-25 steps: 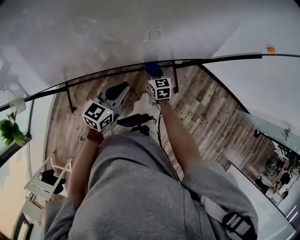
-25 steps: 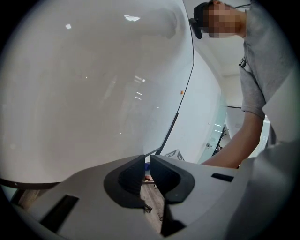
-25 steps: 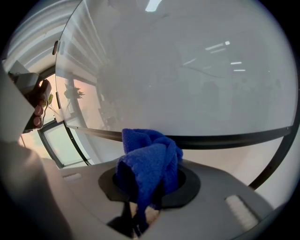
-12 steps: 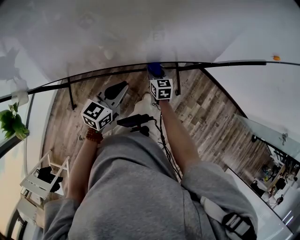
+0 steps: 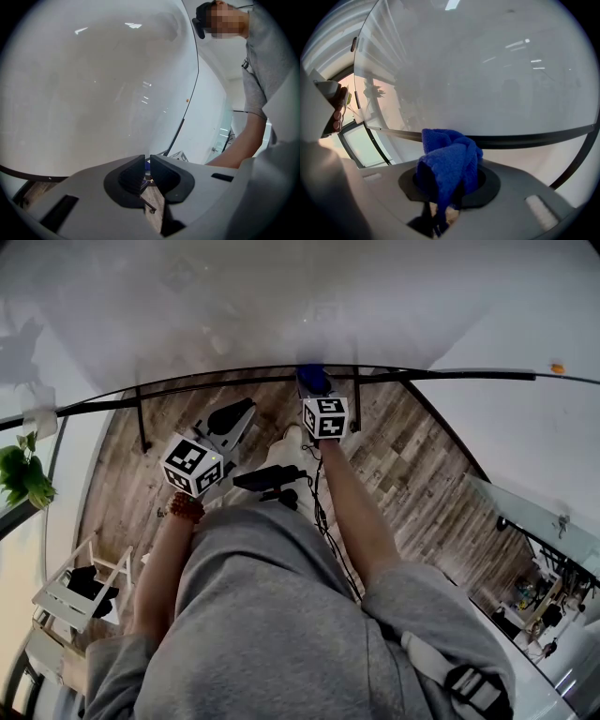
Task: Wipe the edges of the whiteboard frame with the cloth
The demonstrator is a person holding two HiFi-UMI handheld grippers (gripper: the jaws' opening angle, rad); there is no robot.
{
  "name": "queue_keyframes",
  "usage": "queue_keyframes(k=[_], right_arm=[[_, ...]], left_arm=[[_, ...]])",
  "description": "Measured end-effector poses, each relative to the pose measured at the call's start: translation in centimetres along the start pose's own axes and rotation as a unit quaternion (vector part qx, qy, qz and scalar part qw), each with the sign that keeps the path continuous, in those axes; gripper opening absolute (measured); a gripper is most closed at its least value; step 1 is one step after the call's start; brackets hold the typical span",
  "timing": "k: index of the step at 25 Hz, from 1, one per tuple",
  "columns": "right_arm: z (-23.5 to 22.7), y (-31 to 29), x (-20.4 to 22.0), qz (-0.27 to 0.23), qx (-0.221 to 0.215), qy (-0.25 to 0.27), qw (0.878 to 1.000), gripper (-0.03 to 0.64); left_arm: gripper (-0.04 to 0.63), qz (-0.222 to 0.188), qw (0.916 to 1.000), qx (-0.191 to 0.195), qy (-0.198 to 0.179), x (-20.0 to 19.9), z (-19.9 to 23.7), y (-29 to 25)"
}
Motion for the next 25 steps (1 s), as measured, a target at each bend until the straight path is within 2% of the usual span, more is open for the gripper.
queue_keyframes(k=[13, 25], right_arm=[[1.1, -0.8, 0.0, 0.006, -0.012, -0.003, 1.0, 0.117], [1.4, -1.9, 0.0, 0.007, -0.002, -0.019, 1.0, 0.114]], left_arm=[[0.041, -0.006, 1.0, -0.007, 0.001, -0.5, 0.7, 0.4], [0.041, -0.006, 0.9999, -0.011, 0.002, -0.7, 2.0, 1.5]])
Point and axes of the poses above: the fingertips, and each gripper's own axes: y backward along the fingers, z to its left, x out of its underside, the point moved 6 cm from there along y, backward along the fingers, and after that the axes turned 8 degrees about -z, right-handed, at the moved point
